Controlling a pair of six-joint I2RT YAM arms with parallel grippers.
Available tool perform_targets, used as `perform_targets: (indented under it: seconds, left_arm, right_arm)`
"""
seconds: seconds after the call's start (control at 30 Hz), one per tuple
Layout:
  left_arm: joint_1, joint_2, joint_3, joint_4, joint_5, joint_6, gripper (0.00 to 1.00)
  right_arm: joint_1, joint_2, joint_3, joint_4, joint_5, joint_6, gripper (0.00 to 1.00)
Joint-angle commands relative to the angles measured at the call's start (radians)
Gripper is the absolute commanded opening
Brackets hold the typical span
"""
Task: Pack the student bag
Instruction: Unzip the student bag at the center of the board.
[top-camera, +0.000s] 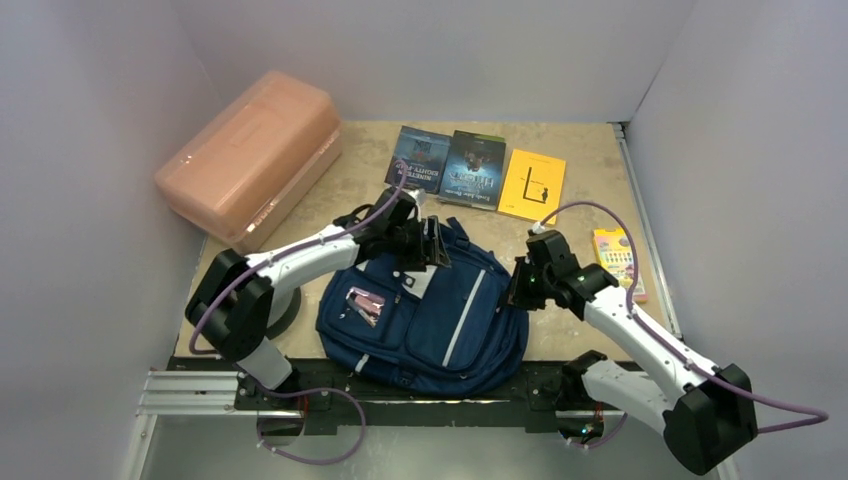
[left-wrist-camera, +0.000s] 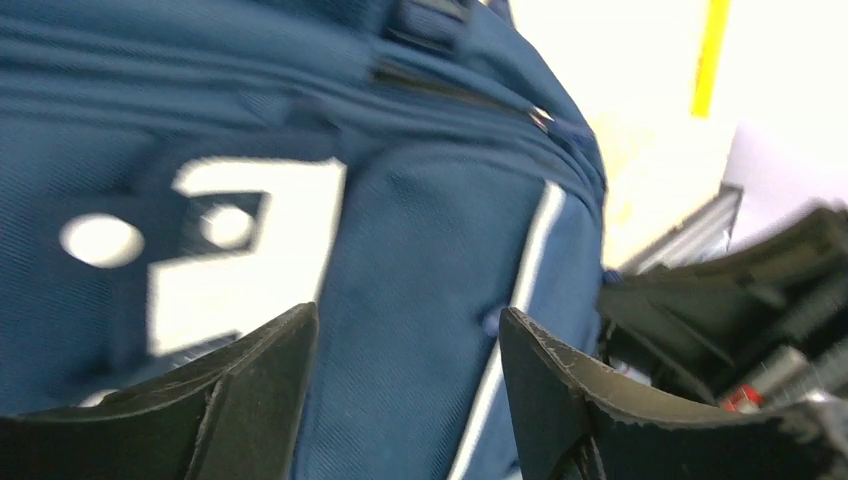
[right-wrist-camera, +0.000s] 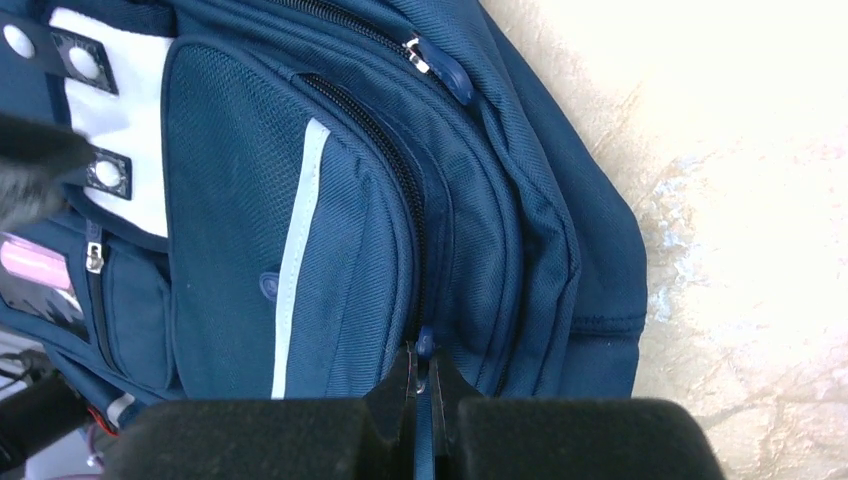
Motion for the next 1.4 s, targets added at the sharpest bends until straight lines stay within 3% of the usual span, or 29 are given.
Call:
perform_targets:
  seconds: [0.0,0.2,0.33,0.53,0.67,0.77,0.97,1.37]
  left_arm:
    - [-0.106,-0.127,-0.054,-0.009,0.005,-0.021,0.64]
    - [-0.163,-0.071,-0.171,0.111,0.001,-0.170,0.56]
    - [-0.152,0.064,-0.089,0.116,-0.025,-0.173,0.55]
    - [-0.053,0.204,-0.047,0.259,-0.003,-0.257,0.53]
    - [-0.025,0.258,-0.006,0.268,-0.027,-0.261,0.52]
    - [-0.020,0.279,-0.002,0.283,-0.065,-0.264,0.52]
    - [0.002,0.352,-0.010,0.352,-0.089,-0.280,0.50]
    - [0.008,0.399,0.065,0.342,-0.111,-0.265,0.50]
  right_arm:
    - [0.012,0.052,0.022,0.044,-0.124,-0.079,0.00]
    - [0.010,0.201,0.140,0.102,-0.064,-0.159,0.00]
    - [0.011,0.247,0.211,0.075,0.022,-0.214,0.00]
    - [0.019,0.253,0.201,0.042,0.054,-0.224,0.00]
    - [0.138,0.228,0.129,0.043,0.052,-0.132,0.00]
    - [0.223,0.199,0.053,0.061,-0.018,-0.029,0.00]
    - [0.280,0.039,-0.093,0.083,-0.207,0.107,0.00]
    - [0.495,0.012,-0.051,0.142,-0.338,0.120,0.00]
